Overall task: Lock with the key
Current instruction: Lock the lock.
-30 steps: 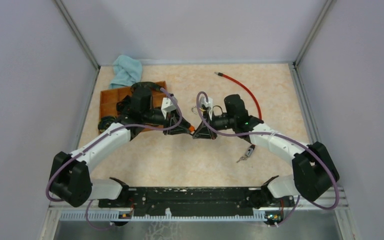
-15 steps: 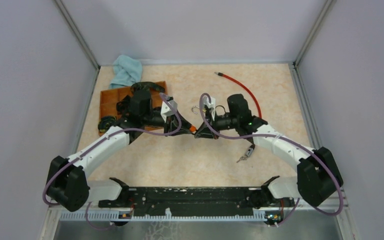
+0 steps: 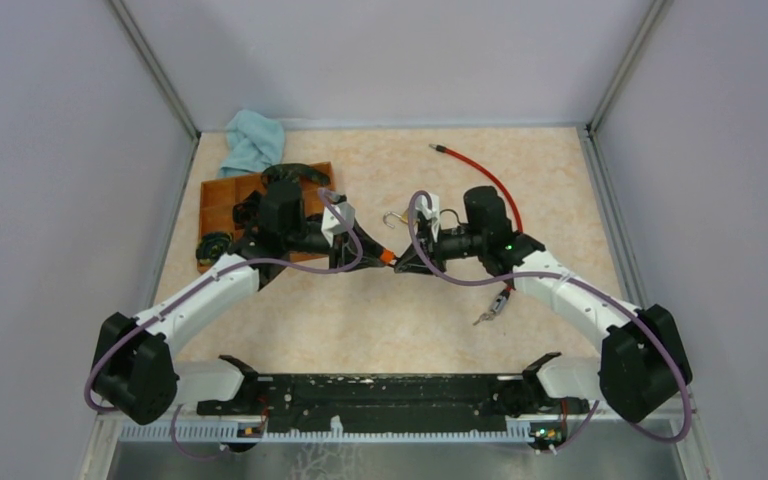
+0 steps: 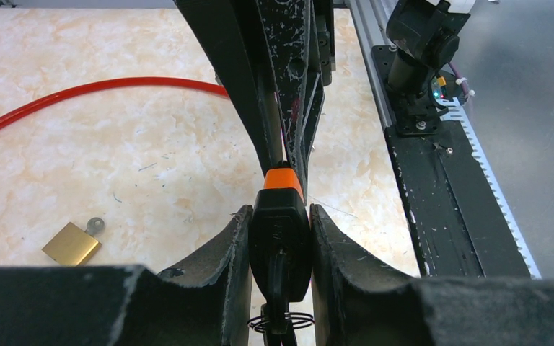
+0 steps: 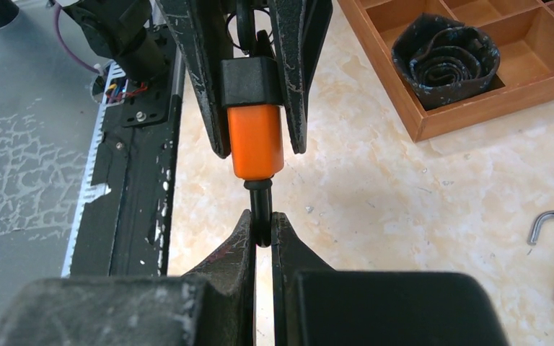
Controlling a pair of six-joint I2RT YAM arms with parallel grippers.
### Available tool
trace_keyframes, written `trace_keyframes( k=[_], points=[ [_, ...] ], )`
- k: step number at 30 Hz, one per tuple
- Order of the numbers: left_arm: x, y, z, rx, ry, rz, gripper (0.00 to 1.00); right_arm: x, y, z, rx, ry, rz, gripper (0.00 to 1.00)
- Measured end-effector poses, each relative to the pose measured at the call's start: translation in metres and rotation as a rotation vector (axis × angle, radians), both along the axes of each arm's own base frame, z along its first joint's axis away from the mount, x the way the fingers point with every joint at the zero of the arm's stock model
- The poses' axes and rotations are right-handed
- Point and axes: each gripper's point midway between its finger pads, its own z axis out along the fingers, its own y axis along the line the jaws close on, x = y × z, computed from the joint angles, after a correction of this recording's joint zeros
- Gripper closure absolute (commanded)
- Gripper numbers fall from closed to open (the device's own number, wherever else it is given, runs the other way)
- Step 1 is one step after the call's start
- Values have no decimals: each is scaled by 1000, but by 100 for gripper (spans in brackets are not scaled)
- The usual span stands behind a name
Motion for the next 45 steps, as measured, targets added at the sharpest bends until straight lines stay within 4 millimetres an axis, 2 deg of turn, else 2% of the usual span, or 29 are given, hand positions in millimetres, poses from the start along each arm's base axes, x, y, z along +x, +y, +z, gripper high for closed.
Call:
trace_keyframes(
  k=[15,27,45],
  points=[
    [-3,0,-5,4,0,-3,100,-6,-6,3,3,-32,31,100],
    [-3,-2,-8,-3,20,-12,100,-7,-7,7,13,14,17,100],
    [-5,-2,-27,-2,78,-11,100,-9,-6,-7,-42,96,-15,100]
  ],
)
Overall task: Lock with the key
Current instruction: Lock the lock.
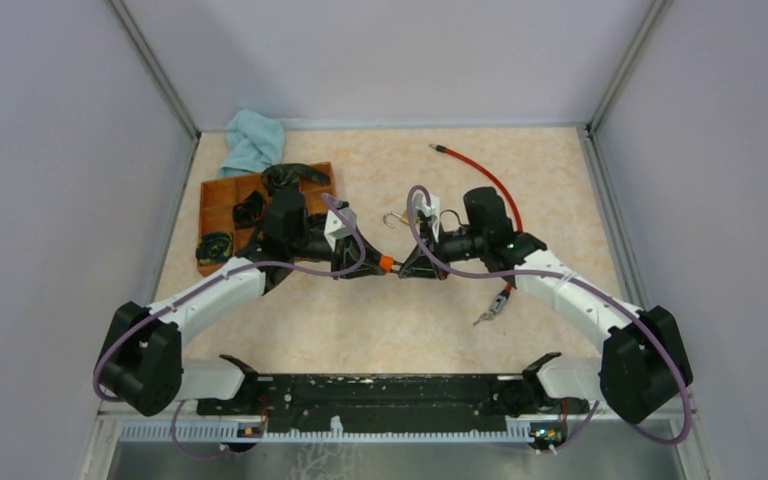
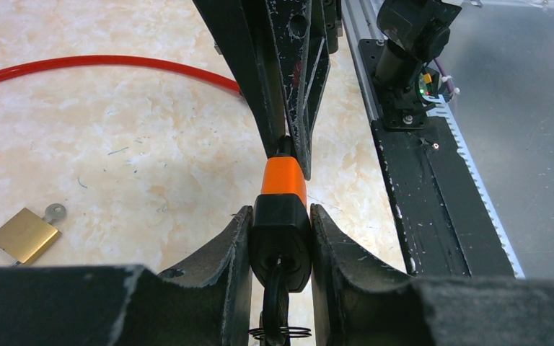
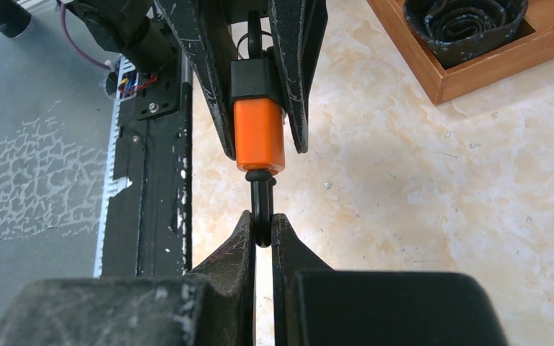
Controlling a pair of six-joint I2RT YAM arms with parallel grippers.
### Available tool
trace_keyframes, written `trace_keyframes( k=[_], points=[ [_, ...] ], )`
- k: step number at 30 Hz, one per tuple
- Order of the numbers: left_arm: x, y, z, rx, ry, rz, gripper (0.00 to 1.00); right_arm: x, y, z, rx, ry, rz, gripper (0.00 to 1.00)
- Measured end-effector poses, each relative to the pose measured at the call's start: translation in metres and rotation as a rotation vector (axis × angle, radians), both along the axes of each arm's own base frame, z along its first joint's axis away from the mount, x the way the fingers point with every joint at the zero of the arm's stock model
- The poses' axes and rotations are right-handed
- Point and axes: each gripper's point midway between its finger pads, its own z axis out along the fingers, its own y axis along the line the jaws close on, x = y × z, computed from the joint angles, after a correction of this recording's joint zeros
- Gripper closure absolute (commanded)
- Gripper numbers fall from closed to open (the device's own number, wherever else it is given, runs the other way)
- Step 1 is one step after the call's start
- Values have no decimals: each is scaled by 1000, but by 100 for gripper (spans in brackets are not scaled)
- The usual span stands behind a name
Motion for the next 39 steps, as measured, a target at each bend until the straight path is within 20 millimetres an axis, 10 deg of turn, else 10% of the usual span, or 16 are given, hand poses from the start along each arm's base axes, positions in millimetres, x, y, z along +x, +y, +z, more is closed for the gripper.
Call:
trace_keyframes(
  k=[39],
  points=[
    [2,-7,-22,12,72,5,100,5,-2,-15,-89,84,-49,100]
  ],
)
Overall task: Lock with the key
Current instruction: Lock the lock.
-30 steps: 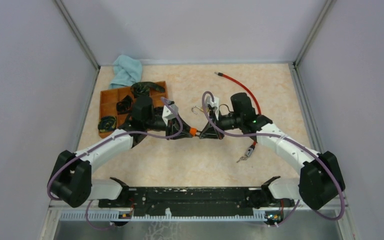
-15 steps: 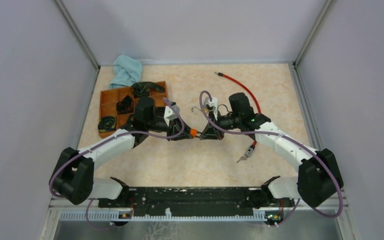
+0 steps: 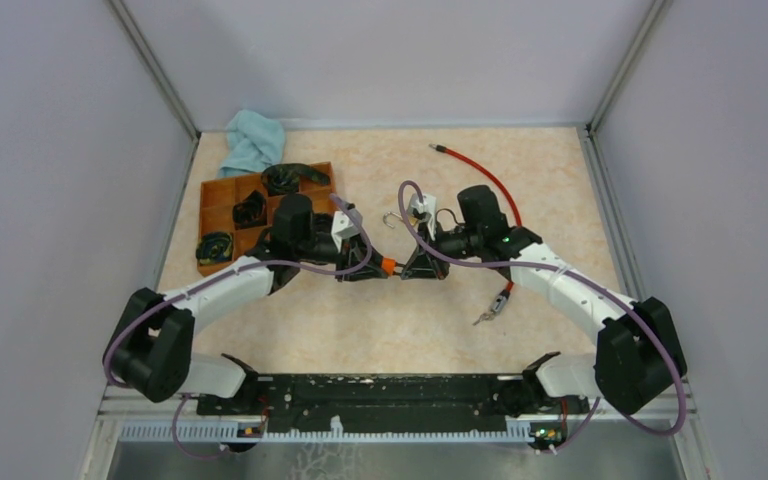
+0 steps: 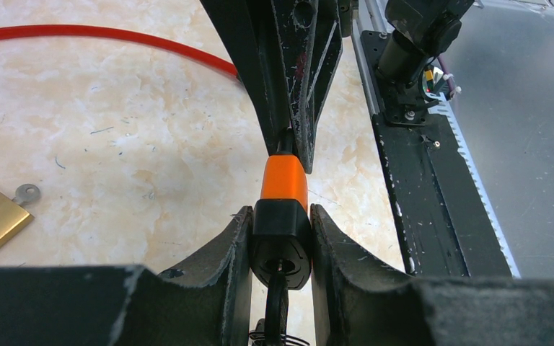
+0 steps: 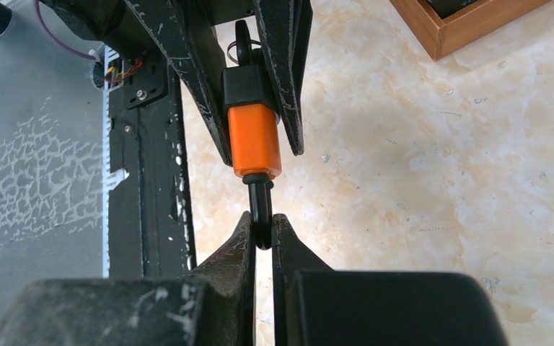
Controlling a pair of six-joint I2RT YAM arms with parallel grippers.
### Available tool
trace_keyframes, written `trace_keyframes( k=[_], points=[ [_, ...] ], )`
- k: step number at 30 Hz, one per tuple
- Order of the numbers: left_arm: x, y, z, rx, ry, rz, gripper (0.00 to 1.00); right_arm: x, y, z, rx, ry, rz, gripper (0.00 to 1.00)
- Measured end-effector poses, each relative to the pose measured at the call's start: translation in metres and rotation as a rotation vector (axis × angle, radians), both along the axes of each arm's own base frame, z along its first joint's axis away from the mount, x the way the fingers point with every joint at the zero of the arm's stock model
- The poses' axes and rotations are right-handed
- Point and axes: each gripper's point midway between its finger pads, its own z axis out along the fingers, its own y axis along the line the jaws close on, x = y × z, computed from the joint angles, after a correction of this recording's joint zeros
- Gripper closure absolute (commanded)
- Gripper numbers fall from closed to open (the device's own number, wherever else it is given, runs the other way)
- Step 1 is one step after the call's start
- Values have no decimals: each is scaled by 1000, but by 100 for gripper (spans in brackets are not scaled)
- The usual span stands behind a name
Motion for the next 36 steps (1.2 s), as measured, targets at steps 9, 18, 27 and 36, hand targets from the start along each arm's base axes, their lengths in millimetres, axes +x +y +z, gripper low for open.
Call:
trace_keyframes(
  k=[9,18,27,36],
  points=[
    [-4,-4,-5,10,13,-11,100,-1,-2,-4,-16,20,-8,100],
    [-5,-5,-11,27,30,-6,100,0,-3,-5,-23,19,-16,100],
    [-26,-15,-36,97,117,-56,100,-1,18,25,87,-72,59,100],
    [-30,-22,-14,51,10,-92,100,-8,34,61,207,-221,162,100]
  ],
)
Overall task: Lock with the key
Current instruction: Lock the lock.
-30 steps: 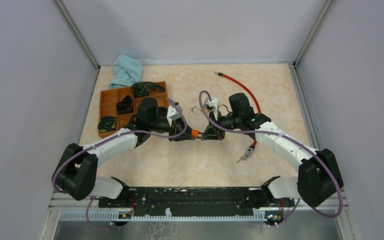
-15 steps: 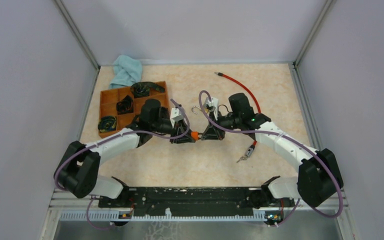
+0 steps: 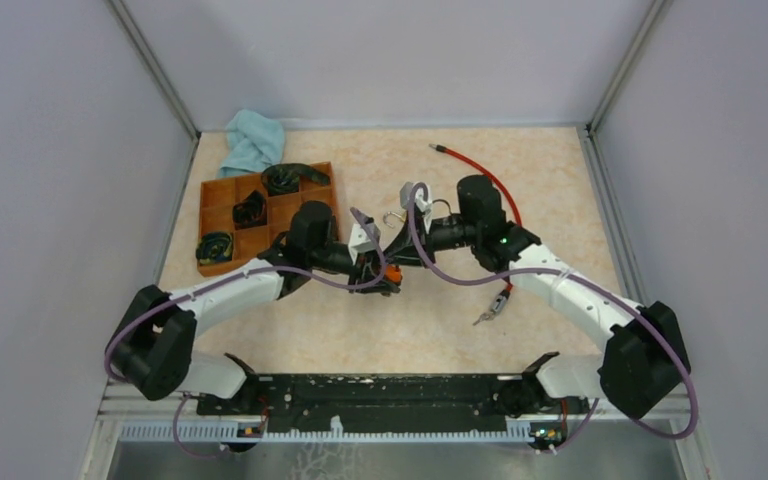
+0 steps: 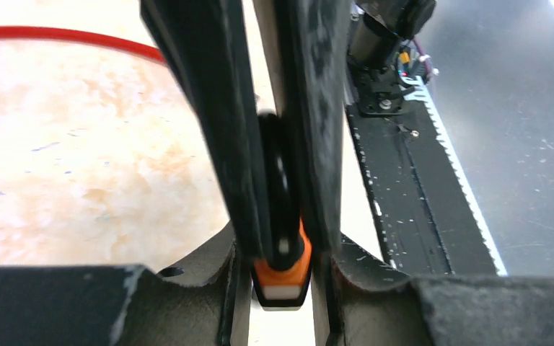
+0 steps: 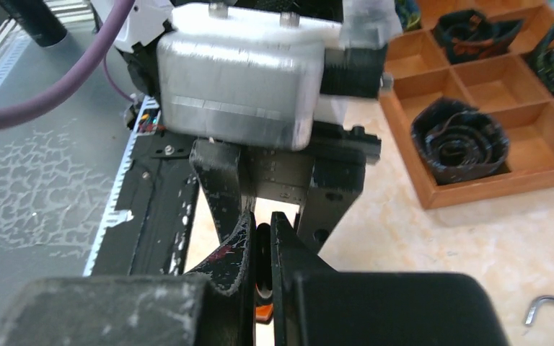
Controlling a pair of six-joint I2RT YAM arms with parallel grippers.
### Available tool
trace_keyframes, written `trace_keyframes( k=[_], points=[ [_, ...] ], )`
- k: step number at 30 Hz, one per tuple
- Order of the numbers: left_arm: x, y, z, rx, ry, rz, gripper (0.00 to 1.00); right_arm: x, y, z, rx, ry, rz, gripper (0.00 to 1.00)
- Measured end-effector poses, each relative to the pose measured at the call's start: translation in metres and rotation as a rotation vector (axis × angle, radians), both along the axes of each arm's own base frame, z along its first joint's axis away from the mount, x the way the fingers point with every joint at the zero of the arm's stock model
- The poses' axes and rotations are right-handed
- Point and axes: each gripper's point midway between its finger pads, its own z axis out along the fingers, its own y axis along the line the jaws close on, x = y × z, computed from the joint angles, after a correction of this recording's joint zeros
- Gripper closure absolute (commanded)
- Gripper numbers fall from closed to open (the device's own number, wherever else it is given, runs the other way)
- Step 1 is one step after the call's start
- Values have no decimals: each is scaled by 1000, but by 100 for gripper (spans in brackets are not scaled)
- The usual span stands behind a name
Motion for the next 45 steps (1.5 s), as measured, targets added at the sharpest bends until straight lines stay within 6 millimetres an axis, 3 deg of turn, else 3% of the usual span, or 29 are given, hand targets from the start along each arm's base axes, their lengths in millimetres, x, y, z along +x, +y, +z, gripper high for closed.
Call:
trace_keyframes(
  k=[6,11,26,34,45],
  points=[
    [19,15,26,-52,-99,64,100,12,-16,24,57,-101,-36,100],
    [30,24,43,-80,-153,100,100,17,-25,31,71,-130,-61,100],
    [43,33,49,-51,-203,131,100,23,-31,26,108,-52,-119,100],
    [50,35,59,-22,-239,133,100,27,-31,33,147,-39,-140,100],
    [55,33,52,11,-195,129,100,32,-31,27,180,-17,-167,100]
  ],
)
